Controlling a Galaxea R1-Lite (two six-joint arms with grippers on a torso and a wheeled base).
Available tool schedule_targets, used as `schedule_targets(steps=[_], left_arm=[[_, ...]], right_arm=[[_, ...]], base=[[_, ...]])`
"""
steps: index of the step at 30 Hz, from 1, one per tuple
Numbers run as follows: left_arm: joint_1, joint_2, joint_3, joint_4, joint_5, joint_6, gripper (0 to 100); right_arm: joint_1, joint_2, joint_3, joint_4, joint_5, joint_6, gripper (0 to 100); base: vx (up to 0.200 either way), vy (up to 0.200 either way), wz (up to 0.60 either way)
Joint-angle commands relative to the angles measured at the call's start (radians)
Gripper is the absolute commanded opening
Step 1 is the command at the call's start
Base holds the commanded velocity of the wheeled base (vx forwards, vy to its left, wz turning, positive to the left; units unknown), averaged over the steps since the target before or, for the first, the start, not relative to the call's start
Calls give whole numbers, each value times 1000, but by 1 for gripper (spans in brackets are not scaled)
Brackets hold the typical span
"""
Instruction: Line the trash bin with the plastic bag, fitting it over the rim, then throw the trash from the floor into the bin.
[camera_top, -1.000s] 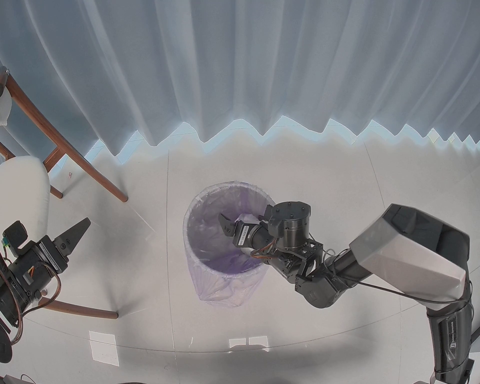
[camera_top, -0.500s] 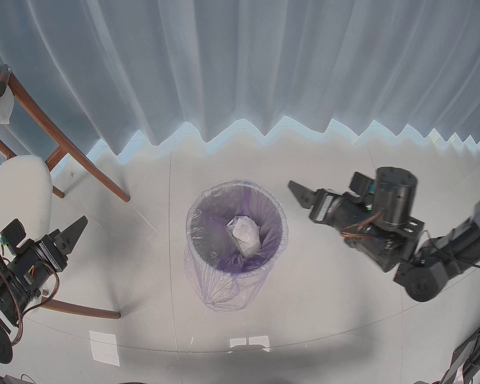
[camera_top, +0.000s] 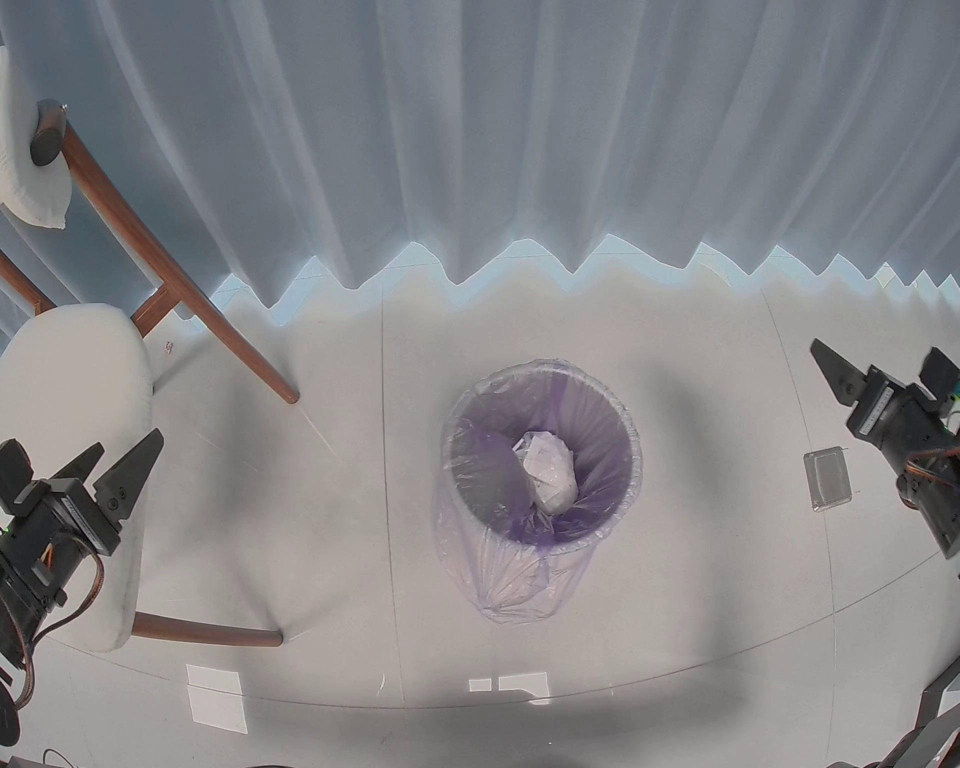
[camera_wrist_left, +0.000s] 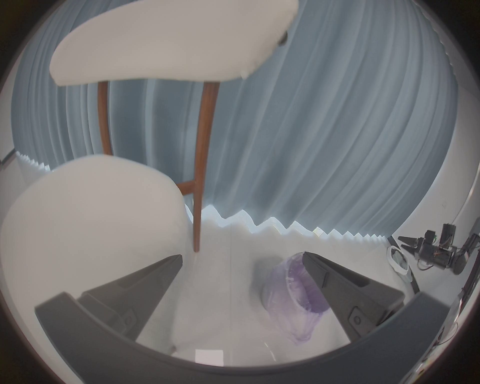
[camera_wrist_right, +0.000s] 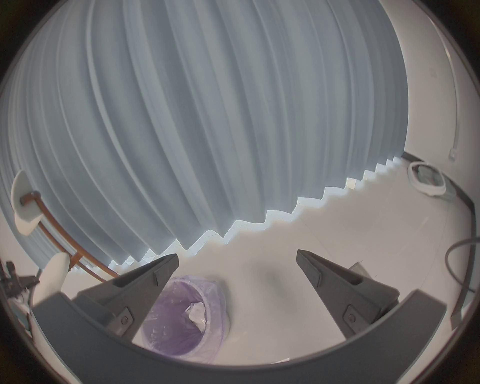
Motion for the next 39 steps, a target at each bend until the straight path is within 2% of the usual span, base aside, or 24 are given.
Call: schedule_targets(steps=[1,7,12,15,16,17,18,19,20,21,22,26,27,28,29,32,36,39], left_arm=[[12,-193,40,16,17,77,100],[80,-343,108,18,32,74,100],[68,-484,191,55,29,130,100],[66,-650,203,265,28,176,100],[66,-687,203,323,26,180,100],[66,-687,203,323,26,180,100],[69,-877,203,610,5,212,100],[69,-966,200,716,-1,227,100],[72,-1046,200,829,-11,250,100],[75,-1055,200,839,-11,255,100],[103,-1098,192,918,-11,285,100],[103,-1098,189,903,-24,288,100],[103,-1098,189,903,-24,288,100],[103,-1098,189,903,-32,287,100],[103,-1098,189,903,-32,287,100],[103,-1098,189,903,-18,285,100],[103,-1098,188,909,109,290,100],[103,-1098,185,922,137,281,100]], right_arm=[[-93,-271,166,0,-1,-103,100],[-221,-496,350,1,-1,-172,100],[-224,-723,439,98,0,-261,100],[-224,-949,438,357,5,-286,100],[-222,-998,436,414,6,-287,100],[-222,-998,436,414,6,-287,100],[-218,-1220,425,664,31,-307,100],[-216,-1280,435,736,43,-319,100],[-221,-1283,439,765,39,-313,100],[-221,-1279,439,764,39,-312,100],[-221,-1259,439,752,23,-279,100],[-221,-1263,439,885,5,-201,100],[-221,-1263,439,885,5,-201,100],[-221,-1263,436,902,3,-146,100],[-221,-1263,439,897,11,-134,100],[-221,-1263,438,905,37,-148,100],[-221,-1263,439,903,86,-213,100],[-221,-1263,439,920,169,-227,100]], base=[[0,200,0],[0,100,0],[0,0,0],[0,0,0],[0,0,0],[0,0,0],[0,0,0],[0,0,0],[0,0,0],[0,0,0],[0,0,0],[0,0,0],[0,0,0],[0,0,0],[0,0,0],[0,0,0],[0,0,0],[0,0,0]])
